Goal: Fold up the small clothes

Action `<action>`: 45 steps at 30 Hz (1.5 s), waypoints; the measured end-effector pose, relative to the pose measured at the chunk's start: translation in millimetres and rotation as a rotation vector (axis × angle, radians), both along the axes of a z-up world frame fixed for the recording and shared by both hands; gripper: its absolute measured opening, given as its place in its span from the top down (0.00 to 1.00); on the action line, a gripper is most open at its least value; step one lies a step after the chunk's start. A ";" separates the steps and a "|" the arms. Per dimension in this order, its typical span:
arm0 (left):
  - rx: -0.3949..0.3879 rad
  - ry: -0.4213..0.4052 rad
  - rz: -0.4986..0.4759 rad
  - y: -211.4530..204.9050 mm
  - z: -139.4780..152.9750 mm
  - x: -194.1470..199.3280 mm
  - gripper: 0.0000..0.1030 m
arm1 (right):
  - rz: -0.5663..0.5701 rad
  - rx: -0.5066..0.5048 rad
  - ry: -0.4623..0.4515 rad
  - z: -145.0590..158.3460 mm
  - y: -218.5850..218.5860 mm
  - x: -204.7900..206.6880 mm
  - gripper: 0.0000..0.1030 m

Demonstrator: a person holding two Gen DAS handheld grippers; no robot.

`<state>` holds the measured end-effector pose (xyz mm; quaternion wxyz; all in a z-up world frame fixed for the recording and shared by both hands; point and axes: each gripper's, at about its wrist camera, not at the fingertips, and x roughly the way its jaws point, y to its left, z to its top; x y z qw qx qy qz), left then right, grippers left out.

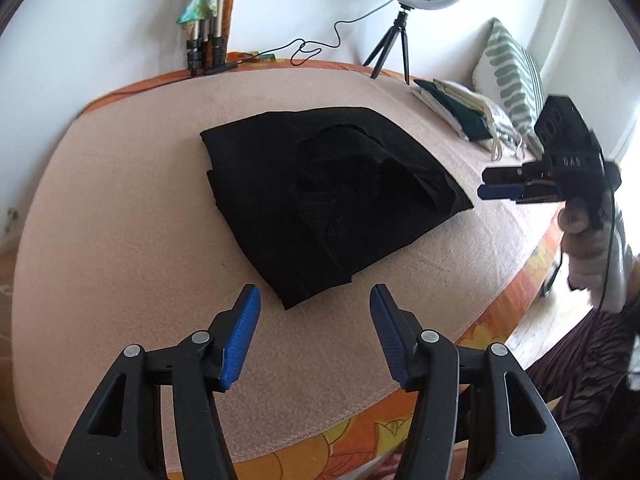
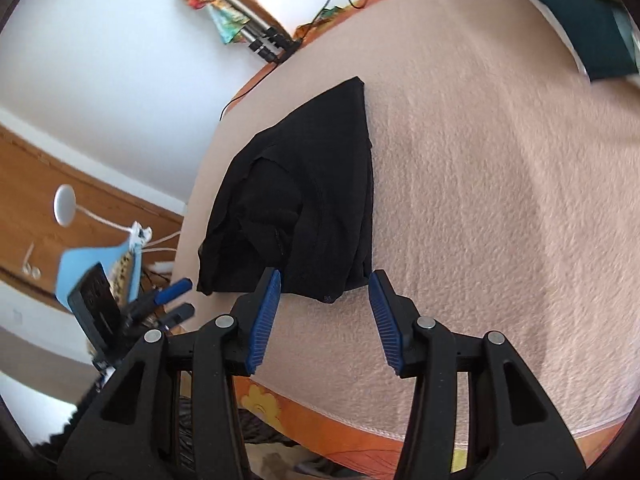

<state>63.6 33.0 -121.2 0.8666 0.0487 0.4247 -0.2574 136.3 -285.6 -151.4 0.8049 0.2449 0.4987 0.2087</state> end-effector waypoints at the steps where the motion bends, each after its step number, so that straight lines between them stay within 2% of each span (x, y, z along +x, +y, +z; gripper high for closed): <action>1: 0.055 -0.033 -0.010 -6.5 -0.5 -3.0 0.46 | -0.011 0.002 0.017 -4.8 0.5 1.3 0.53; 5: 0.160 -0.142 -0.033 -20.9 3.2 -12.3 0.46 | -0.012 -0.052 0.054 -15.1 10.2 2.9 0.53; 8: 0.217 -0.226 -0.079 -32.5 6.4 -20.9 0.46 | -0.019 0.007 0.095 -19.5 10.9 2.6 0.53; 10: 0.258 -0.243 -0.111 -39.3 2.1 -20.6 0.48 | -0.037 0.057 0.129 -24.7 9.0 2.5 0.53; 12: 0.280 -0.236 -0.128 -44.3 -3.6 -16.9 0.57 | -0.046 0.097 0.157 -30.2 9.8 3.3 0.53; 14: 0.296 -0.224 -0.145 -48.0 -9.4 -12.9 0.72 | -0.059 0.113 0.162 -31.0 10.2 4.8 0.53; 15: 0.308 -0.226 -0.148 -49.3 -11.4 -12.5 0.75 | -0.063 0.127 0.168 -30.5 9.6 6.2 0.53; 17: 0.308 -0.223 -0.162 -49.7 -13.1 -13.4 0.90 | -0.070 0.142 0.172 -30.6 8.7 8.4 0.59; 19: 0.307 -0.221 -0.164 -48.7 -13.6 -13.0 0.94 | -0.072 0.167 0.188 -33.1 8.7 11.2 0.77; 22: 0.301 -0.223 -0.168 -46.0 -11.9 -12.0 0.98 | -0.085 0.189 0.197 -35.5 8.9 14.8 0.92; 27: 0.272 -0.222 -0.148 -35.2 -5.3 -10.3 0.99 | -0.093 0.172 0.170 -25.4 9.1 11.9 0.94; 32: 0.180 -0.206 -0.154 -24.2 4.7 -13.0 0.97 | -0.074 0.154 0.146 -14.9 8.6 8.0 0.94; 33: 0.167 -0.200 -0.159 -24.7 5.2 -13.0 0.90 | -0.075 0.150 0.143 -14.7 8.5 8.4 0.94; 35: 0.153 -0.193 -0.177 -29.1 4.6 -13.0 0.62 | -0.075 0.163 0.145 -17.3 7.6 9.6 0.94; 36: 0.168 -0.204 -0.185 -33.5 2.9 -13.6 0.60 | -0.076 0.163 0.149 -19.2 7.0 10.0 0.94; 39: 0.232 -0.212 -0.227 -50.2 -6.1 -15.2 0.60 | -0.091 0.180 0.169 -26.3 4.3 9.2 0.93; 41: 0.286 -0.216 -0.228 -58.2 -13.3 -12.8 0.60 | -0.089 0.186 0.185 -31.3 4.8 10.4 0.88; 42: 0.298 -0.211 -0.227 -60.0 -16.2 -10.7 0.60 | -0.088 0.187 0.190 -33.5 4.9 10.4 0.80; 43: 0.296 -0.202 -0.228 -60.1 -18.0 -6.6 0.63 | -0.091 0.181 0.196 -35.4 5.6 10.8 0.75; 45: 0.290 -0.194 -0.222 -59.0 -19.9 -3.1 0.79 | -0.088 0.183 0.204 -39.2 7.6 12.8 0.75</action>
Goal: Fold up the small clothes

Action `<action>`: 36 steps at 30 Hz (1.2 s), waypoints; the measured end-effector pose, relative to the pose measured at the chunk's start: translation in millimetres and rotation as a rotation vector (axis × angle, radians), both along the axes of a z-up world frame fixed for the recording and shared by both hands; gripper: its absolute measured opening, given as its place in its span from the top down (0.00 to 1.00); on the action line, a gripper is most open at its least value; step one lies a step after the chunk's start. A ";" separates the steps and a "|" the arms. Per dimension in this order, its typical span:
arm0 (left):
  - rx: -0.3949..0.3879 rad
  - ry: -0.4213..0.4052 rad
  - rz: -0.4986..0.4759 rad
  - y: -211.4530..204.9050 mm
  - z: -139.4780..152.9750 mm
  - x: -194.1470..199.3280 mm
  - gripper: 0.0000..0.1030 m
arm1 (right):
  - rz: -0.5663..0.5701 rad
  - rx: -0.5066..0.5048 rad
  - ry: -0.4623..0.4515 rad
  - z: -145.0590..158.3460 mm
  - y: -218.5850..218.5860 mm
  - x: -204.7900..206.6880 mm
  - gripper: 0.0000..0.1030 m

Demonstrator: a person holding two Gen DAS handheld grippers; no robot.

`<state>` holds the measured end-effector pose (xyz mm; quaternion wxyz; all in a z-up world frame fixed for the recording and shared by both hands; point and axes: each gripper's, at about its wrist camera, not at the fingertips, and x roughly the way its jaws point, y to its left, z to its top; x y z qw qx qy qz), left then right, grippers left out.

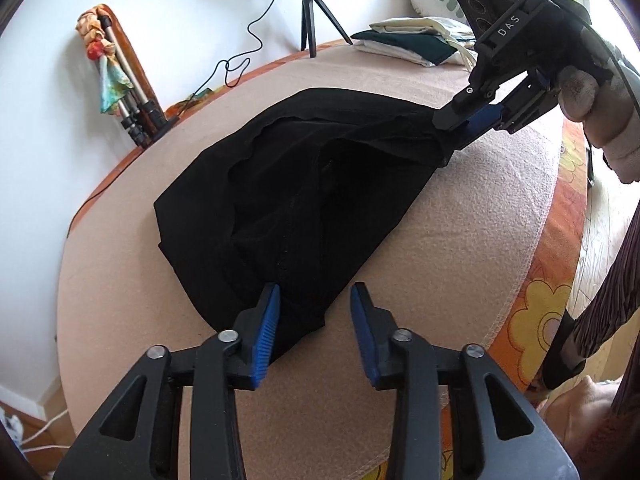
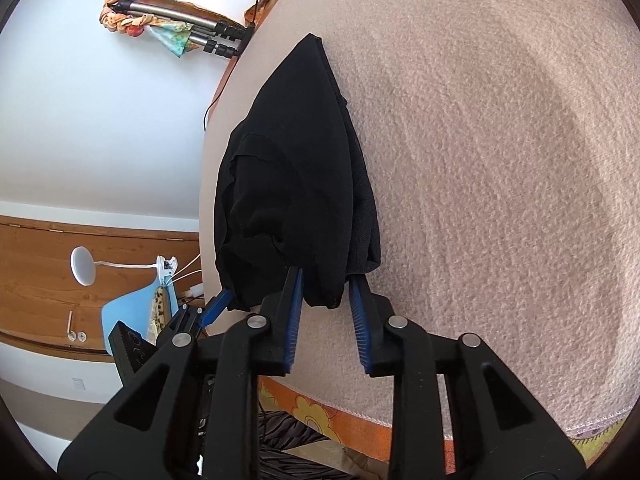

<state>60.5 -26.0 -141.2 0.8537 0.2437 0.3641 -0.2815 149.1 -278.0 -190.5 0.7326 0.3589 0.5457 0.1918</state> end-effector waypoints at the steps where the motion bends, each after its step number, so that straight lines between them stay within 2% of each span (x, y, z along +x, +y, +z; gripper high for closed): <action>1: 0.001 0.004 0.006 1.2 -0.3 1.1 0.93 | -0.001 0.004 0.002 -1.5 0.6 0.7 0.75; 2: -0.010 0.009 0.006 3.5 1.1 2.1 0.95 | 0.001 0.005 0.002 -2.0 1.3 1.5 0.75; 3: -0.032 0.022 -0.001 6.5 3.8 2.8 0.97 | 0.001 -0.003 0.002 -1.4 1.6 2.0 0.86; 4: -0.039 0.025 -0.002 8.9 5.9 2.3 0.98 | -0.001 -0.013 -0.005 0.6 1.3 2.0 0.93; 7: -0.034 0.001 -0.006 16.7 13.5 -1.2 0.99 | 0.000 -0.023 -0.021 13.7 -1.7 1.1 0.93; 10: -0.039 0.001 -0.015 25.6 17.2 -5.0 0.99 | 0.021 -0.078 -0.053 29.7 -3.3 -1.9 0.94; 12: 0.001 -0.017 -0.034 25.6 13.6 -11.4 0.99 | 0.041 -0.113 -0.035 28.9 -1.3 -3.8 0.94; 14: 0.020 0.020 -0.051 25.3 8.7 -12.5 0.98 | 0.058 -0.185 -0.012 24.3 0.6 -5.5 0.93; 16: 0.010 0.056 -0.059 26.4 9.6 -15.1 0.97 | 0.065 -0.187 0.023 18.8 -2.8 -6.8 0.91; 17: -0.011 0.065 -0.056 28.3 13.0 -17.3 0.93 | 0.053 -0.198 0.011 20.4 -6.8 -9.3 0.90; 18: -0.035 0.069 -0.055 30.5 17.7 -19.9 0.89 | 0.042 -0.233 -0.015 24.9 -10.0 -11.6 0.88; 20: -0.085 0.054 -0.034 36.6 29.5 -21.5 0.67 | 0.046 -0.285 -0.076 36.3 -13.1 -15.6 0.88; 21: -0.126 0.055 -0.014 41.2 35.6 -18.6 0.65 | 0.051 -0.288 -0.098 41.9 -14.0 -16.4 0.88; 23: -0.202 0.077 0.044 50.2 43.0 -4.7 0.65 | 0.056 -0.287 -0.160 52.7 -13.7 -16.9 0.88; 25: -0.243 0.114 0.115 56.5 42.4 12.5 0.65 | 0.078 -0.347 -0.212 62.8 -6.3 -12.6 0.87; 29: -0.364 0.298 0.266 71.8 25.0 42.0 0.65 | 0.150 -0.376 -0.296 81.4 12.5 5.4 0.87; 32: -0.389 0.348 0.313 73.6 12.8 45.6 0.67 | 0.233 -0.414 -0.374 96.4 38.2 22.2 0.87; 36: -0.380 0.388 0.303 65.8 2.6 44.9 0.67 | 0.331 -0.456 -0.419 101.9 82.5 59.3 0.87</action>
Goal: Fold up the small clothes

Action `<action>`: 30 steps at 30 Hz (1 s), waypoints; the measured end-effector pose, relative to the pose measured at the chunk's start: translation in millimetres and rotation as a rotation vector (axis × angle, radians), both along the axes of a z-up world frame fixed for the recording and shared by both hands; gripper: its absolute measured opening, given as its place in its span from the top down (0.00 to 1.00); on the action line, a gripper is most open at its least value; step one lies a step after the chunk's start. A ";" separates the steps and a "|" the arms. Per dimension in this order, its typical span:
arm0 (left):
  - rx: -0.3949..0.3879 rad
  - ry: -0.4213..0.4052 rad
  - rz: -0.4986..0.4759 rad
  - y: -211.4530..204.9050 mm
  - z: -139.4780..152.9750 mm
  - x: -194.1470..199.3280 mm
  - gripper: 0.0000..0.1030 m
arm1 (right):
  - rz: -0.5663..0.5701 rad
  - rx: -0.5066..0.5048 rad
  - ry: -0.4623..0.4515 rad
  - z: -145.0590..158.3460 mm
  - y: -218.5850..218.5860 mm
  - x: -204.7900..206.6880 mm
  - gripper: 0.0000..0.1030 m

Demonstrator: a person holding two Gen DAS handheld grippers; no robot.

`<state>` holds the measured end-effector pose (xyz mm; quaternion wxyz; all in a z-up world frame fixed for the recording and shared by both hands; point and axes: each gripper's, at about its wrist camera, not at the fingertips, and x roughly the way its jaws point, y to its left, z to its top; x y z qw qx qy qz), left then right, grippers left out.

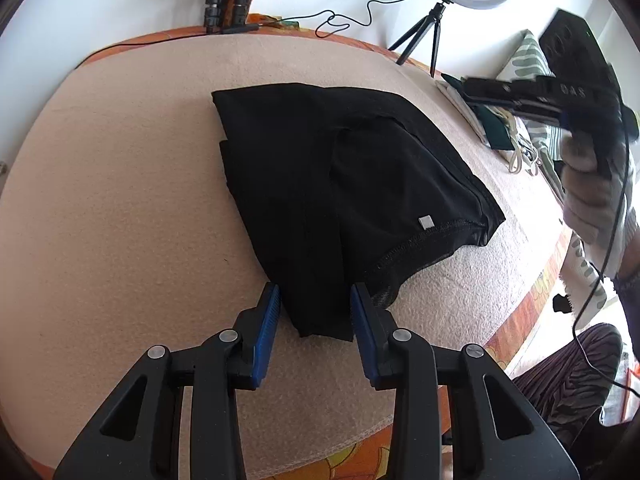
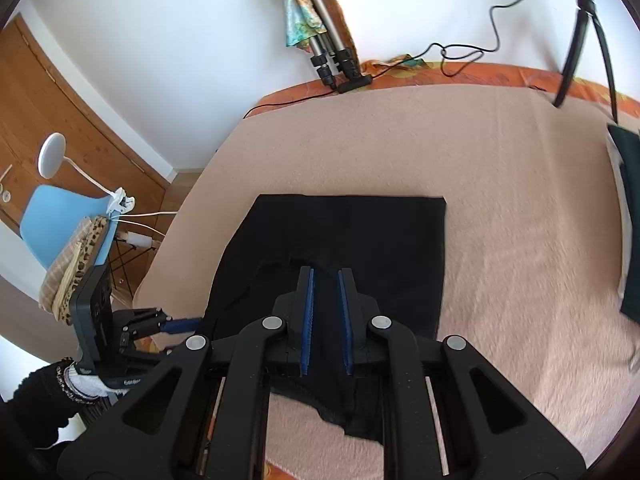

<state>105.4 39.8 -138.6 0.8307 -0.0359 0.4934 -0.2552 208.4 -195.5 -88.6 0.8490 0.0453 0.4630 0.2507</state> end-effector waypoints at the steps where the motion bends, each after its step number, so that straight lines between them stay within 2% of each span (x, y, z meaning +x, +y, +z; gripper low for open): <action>1: -0.006 0.007 0.009 -0.5 -2.1 0.8 0.69 | 0.020 -0.014 -0.002 -2.0 9.4 9.8 0.87; 2: -0.022 0.006 0.024 0.8 -3.1 1.8 0.79 | 0.032 -0.024 0.003 -5.9 17.5 19.7 0.87; 4: -0.051 0.032 0.040 2.9 -5.9 5.8 0.90 | 0.038 -0.026 0.025 -17.9 28.3 40.1 0.87; 6: -0.060 0.034 0.049 4.9 -7.4 5.3 0.91 | 0.043 -0.003 0.064 -31.8 35.2 57.9 0.87; 10: 0.033 -0.040 0.032 0.2 -4.9 -4.8 0.91 | -0.004 -0.052 0.104 -63.2 38.4 89.6 0.87; 12: 0.045 -0.043 0.029 2.3 -3.5 -8.8 0.91 | -0.060 -0.059 0.132 -73.5 29.7 105.2 0.87; 15: 0.040 -0.044 0.037 9.9 7.3 -11.8 0.85 | -0.107 -0.008 0.117 -63.3 10.8 110.7 0.87; 16: 0.036 -0.055 0.040 12.5 12.5 -13.5 0.82 | -0.124 -0.010 0.094 -56.3 4.0 108.8 0.83; 17: 0.011 -0.063 0.044 15.9 19.3 -12.5 0.74 | -0.129 0.010 0.085 -49.8 -4.5 106.2 0.79; 18: -0.014 -0.073 0.043 18.7 24.0 -9.8 0.67 | -0.130 0.042 0.085 -44.3 -13.2 102.2 0.69; 19: -0.026 -0.092 0.049 21.5 30.5 -5.0 0.51 | -0.135 0.061 0.072 -38.9 -21.6 96.1 0.65; 20: -0.023 -0.118 0.065 24.0 36.6 2.6 0.45 | -0.138 0.064 0.054 -33.6 -28.8 89.8 0.64; 22: -0.034 -0.131 0.084 27.5 43.0 26.0 0.45 | -0.146 0.054 0.028 -27.6 -41.4 78.0 0.64; 24: -0.086 -0.098 0.118 33.4 41.8 54.8 0.45 | -0.157 0.052 0.019 -28.8 -52.4 70.9 0.64; 26: -0.135 -0.061 0.158 38.8 36.4 81.0 0.45 | -0.176 0.055 0.036 -37.5 -60.7 71.5 0.64; 30: -0.165 -0.022 0.202 40.3 20.1 121.4 0.45 | -0.188 0.087 0.072 -58.2 -69.6 78.6 0.64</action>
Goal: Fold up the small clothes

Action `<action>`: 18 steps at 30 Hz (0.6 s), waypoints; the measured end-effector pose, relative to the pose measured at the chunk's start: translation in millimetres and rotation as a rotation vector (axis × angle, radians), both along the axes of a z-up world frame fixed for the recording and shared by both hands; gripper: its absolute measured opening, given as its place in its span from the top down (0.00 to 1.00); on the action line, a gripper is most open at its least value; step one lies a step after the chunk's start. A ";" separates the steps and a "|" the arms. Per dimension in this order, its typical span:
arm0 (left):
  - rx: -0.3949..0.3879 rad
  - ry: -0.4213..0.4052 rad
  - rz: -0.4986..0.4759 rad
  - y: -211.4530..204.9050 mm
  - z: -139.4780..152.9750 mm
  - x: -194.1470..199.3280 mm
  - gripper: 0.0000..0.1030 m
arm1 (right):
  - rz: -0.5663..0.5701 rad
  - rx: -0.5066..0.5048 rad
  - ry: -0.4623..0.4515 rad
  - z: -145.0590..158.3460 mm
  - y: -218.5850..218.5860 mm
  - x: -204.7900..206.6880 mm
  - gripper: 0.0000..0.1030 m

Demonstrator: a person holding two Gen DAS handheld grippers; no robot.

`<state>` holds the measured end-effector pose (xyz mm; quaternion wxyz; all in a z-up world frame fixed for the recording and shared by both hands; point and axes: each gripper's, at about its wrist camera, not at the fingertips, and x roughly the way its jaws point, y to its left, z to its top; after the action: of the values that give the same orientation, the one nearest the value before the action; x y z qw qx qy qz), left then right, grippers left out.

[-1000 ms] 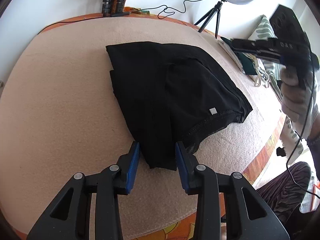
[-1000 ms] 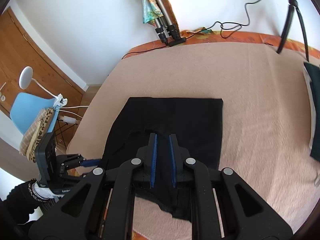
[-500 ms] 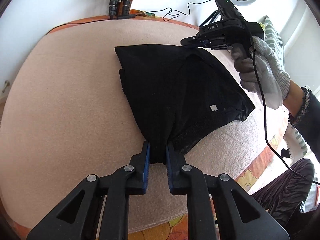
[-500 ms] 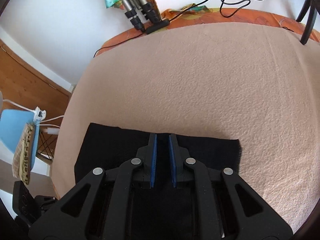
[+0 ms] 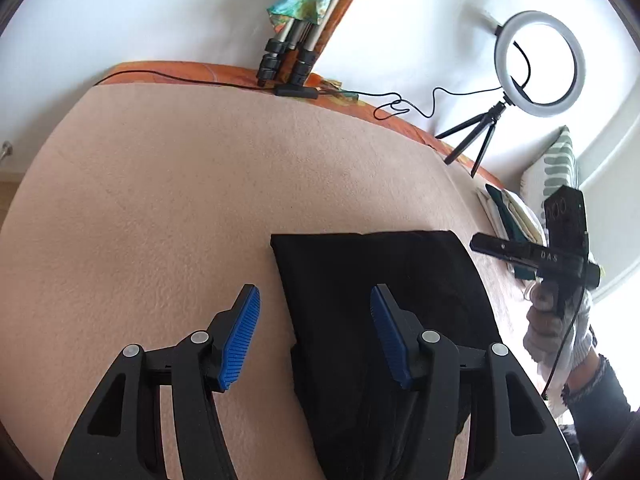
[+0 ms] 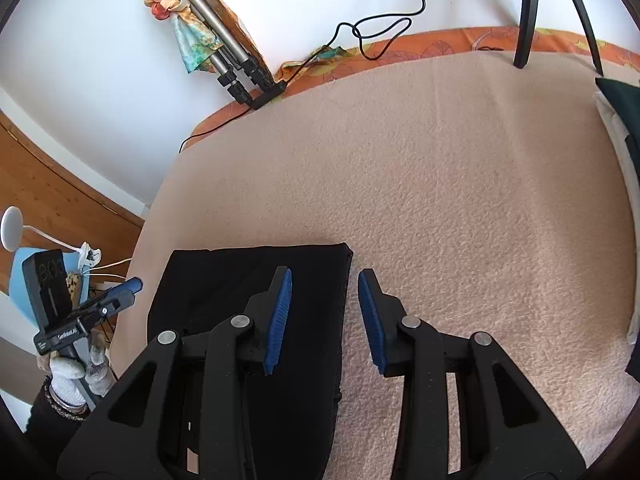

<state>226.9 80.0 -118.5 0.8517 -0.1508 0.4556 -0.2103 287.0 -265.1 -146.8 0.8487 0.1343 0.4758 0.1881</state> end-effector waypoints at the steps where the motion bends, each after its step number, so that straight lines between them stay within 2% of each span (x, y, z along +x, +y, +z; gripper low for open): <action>1: -0.021 0.014 0.007 0.9 -4.3 8.0 0.45 | -0.001 0.004 0.002 -4.0 1.6 3.1 0.64; 7: -0.109 0.080 0.039 2.1 -27.6 36.4 0.49 | 0.011 0.089 0.023 -20.2 7.7 22.3 0.64; 9: -0.128 0.076 0.024 0.2 -29.8 38.6 0.63 | 0.027 0.095 0.010 -20.5 10.5 24.1 0.64; 11: -0.140 0.079 0.012 -3.1 -30.5 41.9 0.92 | 0.046 0.101 0.010 -21.1 13.3 25.9 0.64; 12: -0.134 0.072 0.012 -4.6 -30.1 43.5 0.96 | 0.053 0.104 0.010 -21.2 14.4 26.8 0.66; 14: -0.091 0.024 0.023 -6.6 -25.3 44.1 0.98 | 0.071 0.089 0.011 -22.5 18.0 28.4 0.90; 16: -0.036 -0.013 0.048 -5.1 -22.6 45.8 0.99 | 0.085 0.018 -0.006 -23.5 22.8 30.3 0.93; 18: -0.005 0.001 0.069 -1.3 -27.4 49.5 0.99 | 0.077 -0.006 -0.012 -22.9 21.5 34.6 0.94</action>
<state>276.3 78.7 -145.9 0.8579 -0.1685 0.4499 -0.1820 321.5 -243.6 -169.7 0.8439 0.1123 0.4761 0.2202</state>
